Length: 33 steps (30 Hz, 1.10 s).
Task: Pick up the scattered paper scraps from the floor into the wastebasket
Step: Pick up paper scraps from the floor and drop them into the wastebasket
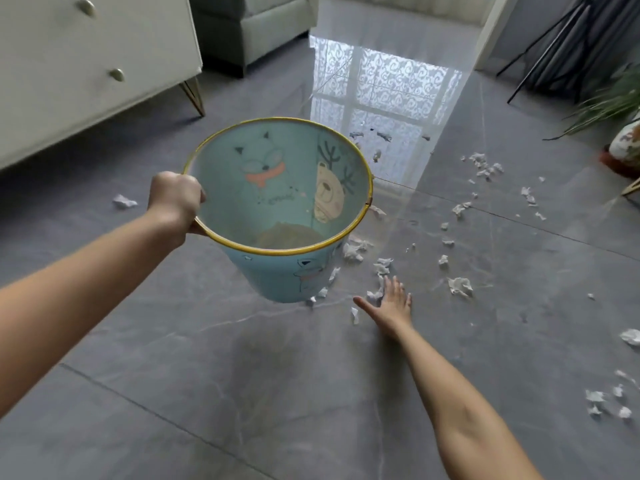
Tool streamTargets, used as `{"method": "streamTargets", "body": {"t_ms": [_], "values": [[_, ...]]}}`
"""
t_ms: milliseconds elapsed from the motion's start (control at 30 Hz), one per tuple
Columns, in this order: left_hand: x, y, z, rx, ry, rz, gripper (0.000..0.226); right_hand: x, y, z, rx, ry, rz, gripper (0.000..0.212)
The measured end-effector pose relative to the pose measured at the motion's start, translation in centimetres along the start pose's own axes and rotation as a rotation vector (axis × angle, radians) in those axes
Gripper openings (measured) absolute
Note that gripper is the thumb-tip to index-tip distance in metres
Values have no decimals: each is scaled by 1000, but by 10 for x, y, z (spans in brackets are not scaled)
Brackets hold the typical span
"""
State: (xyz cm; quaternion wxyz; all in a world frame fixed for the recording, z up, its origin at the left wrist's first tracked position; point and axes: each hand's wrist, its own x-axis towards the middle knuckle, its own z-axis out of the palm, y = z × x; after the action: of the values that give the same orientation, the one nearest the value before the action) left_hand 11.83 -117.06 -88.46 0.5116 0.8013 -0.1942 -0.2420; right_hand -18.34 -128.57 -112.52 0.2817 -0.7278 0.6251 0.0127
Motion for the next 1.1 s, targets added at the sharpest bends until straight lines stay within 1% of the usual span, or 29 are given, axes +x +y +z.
{"method": "streamTargets", "body": {"t_ms": [67, 100, 167, 233, 300, 367, 467, 500, 567, 600, 633, 700, 767, 800, 867, 933, 1000, 1033, 1100], "values": [[-2, -5, -14, 3, 30, -8, 28, -3, -11, 13, -98, -10, -155, 104], [-3, -12, -19, 9, 38, -16, 27, -5, -12, 16, -146, -24, -212, 108], [1, -21, -34, 38, 66, 1, 24, -8, -21, 34, -221, -15, -322, 125], [1, -26, -44, 65, 70, 2, 20, -13, -30, 48, -259, 24, -373, 139], [3, -30, -57, 71, 80, 18, 16, -14, -44, 60, -242, 74, -335, 139], [3, -34, -66, 71, 78, 33, 19, -12, -57, 65, -225, 125, -268, 124], [6, -46, -81, 65, 100, 2, 18, -7, -74, 73, -241, 248, -292, 96], [6, -52, -87, 59, 108, -18, 17, -5, -78, 75, -246, 282, -331, 80], [6, -62, -94, 47, 112, -53, 14, -6, -80, 78, -267, 359, -416, 41], [6, -66, -100, 41, 119, -64, 12, -7, -81, 79, -279, 388, -456, 26], [6, -71, -103, 36, 123, -72, 13, -9, -80, 80, -290, 397, -477, 16], [5, -78, -107, 29, 132, -81, 18, -12, -80, 77, -323, 361, -465, 6], [5, -82, -107, 20, 138, -85, 20, -10, -76, 73, -341, 323, -442, 12], [5, -84, -108, 10, 140, -90, 21, -10, -76, 69, -285, 305, -425, 14], [6, -88, -106, 3, 133, -104, 20, -13, -85, 54, -63, 328, -390, 15], [6, -92, -103, -1, 121, -114, 20, -18, -105, 31, 200, 456, -401, 20], [6, -96, -97, -10, 106, -117, 20, -24, -136, 1, 429, 588, -476, 26], [7, -97, -96, -12, 106, -116, 20, -31, -157, -16, 514, 618, -533, 25], [7, -99, -91, -7, 98, -121, 19, -50, -199, -47, 641, 618, -643, 18]]}}
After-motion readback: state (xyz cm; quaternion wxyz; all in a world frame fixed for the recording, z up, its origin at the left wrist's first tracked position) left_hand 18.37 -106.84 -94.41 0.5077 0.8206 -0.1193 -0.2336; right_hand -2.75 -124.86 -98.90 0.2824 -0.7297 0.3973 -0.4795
